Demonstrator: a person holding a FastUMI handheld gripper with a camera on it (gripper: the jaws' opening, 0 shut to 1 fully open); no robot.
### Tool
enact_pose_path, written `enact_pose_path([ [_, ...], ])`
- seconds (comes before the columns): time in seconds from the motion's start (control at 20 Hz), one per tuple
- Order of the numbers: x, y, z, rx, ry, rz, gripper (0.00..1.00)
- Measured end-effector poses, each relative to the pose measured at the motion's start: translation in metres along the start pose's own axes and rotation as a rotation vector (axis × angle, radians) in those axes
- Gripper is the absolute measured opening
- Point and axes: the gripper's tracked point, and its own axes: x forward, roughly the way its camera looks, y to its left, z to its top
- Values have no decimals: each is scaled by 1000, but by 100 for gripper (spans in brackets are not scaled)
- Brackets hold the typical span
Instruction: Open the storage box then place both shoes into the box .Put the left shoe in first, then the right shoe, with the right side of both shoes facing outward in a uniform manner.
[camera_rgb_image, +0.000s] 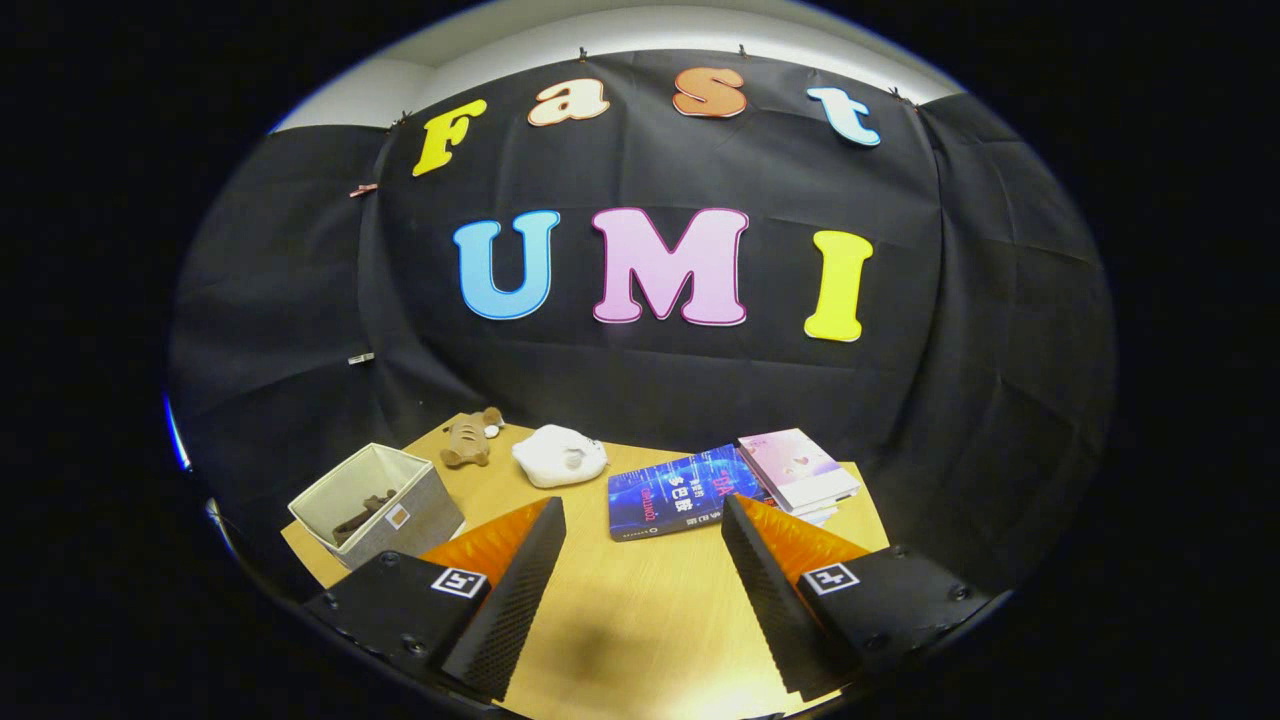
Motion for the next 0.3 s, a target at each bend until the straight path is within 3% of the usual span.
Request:
enact_pose_path([
  [0.3, -13, -17, 6, 29, -25, 37, 98],
])
